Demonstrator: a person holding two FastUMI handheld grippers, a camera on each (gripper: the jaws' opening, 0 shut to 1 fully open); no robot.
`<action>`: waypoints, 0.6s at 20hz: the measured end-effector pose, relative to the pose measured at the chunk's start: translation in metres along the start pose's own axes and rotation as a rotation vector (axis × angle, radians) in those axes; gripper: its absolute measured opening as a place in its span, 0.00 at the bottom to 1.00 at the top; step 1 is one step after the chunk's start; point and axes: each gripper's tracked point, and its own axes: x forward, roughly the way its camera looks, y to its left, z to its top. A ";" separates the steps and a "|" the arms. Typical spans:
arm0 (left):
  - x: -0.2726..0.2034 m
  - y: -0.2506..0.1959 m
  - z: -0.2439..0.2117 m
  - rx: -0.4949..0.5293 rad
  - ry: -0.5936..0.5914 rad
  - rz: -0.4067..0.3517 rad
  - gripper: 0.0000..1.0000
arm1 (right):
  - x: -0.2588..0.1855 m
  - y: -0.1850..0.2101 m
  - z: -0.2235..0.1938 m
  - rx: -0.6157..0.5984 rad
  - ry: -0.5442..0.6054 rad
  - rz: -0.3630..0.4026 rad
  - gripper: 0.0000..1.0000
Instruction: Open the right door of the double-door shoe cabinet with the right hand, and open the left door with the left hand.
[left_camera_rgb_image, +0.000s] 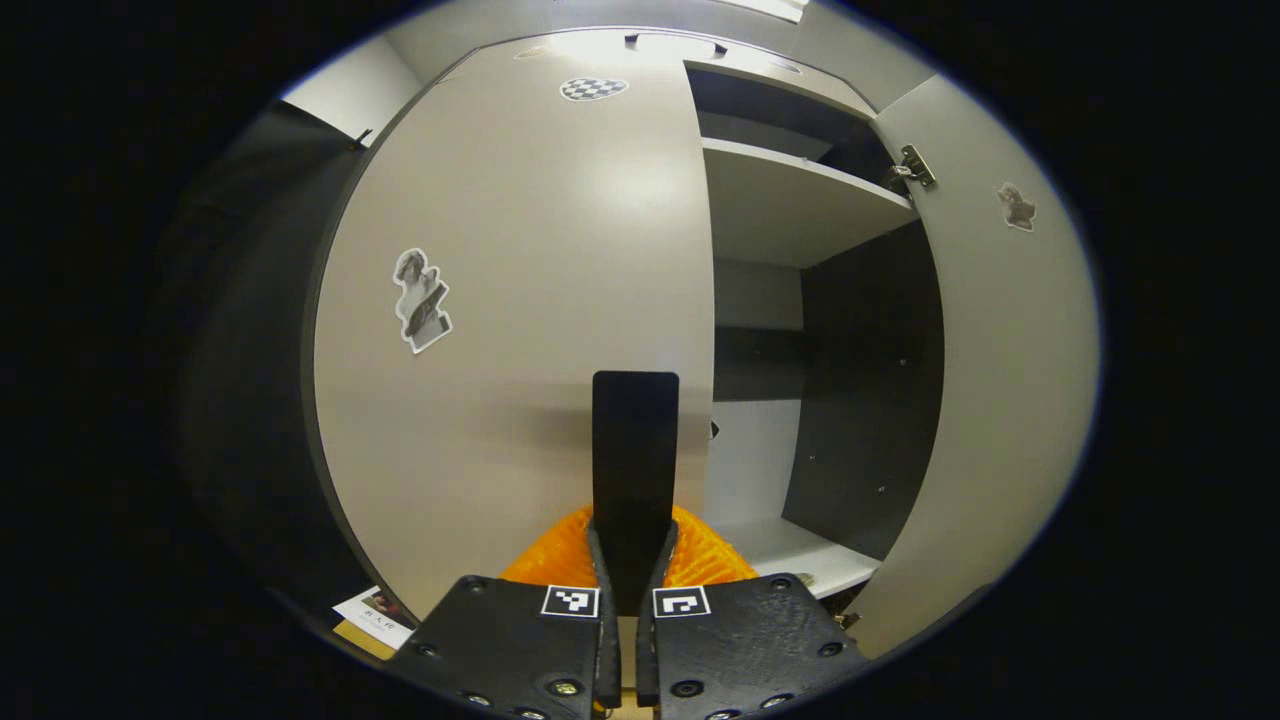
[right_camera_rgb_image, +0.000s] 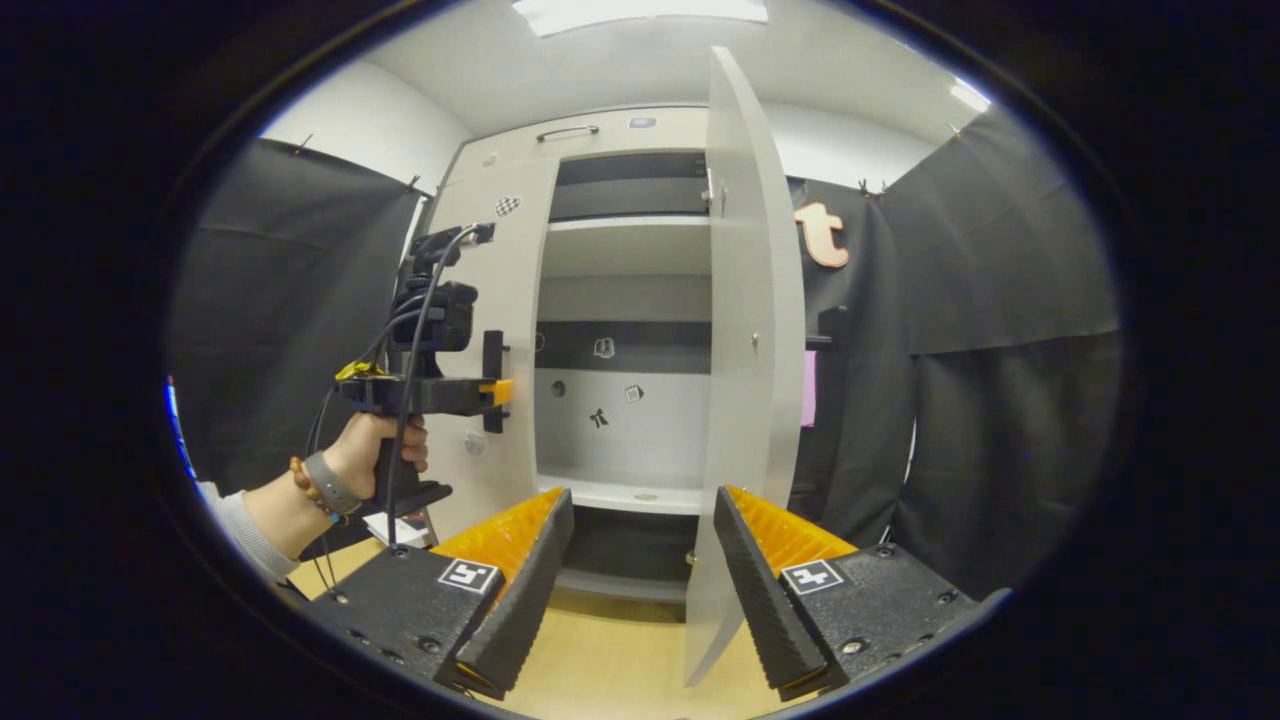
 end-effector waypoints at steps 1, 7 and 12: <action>-0.003 0.000 0.000 -0.001 0.003 -0.002 0.06 | -0.001 0.000 0.000 0.001 0.000 -0.001 0.88; -0.022 0.002 0.001 -0.003 -0.003 -0.026 0.06 | -0.009 0.005 0.000 -0.006 0.008 -0.009 0.88; -0.039 0.008 -0.001 0.002 -0.002 -0.029 0.06 | -0.014 0.011 -0.004 -0.008 0.016 -0.002 0.88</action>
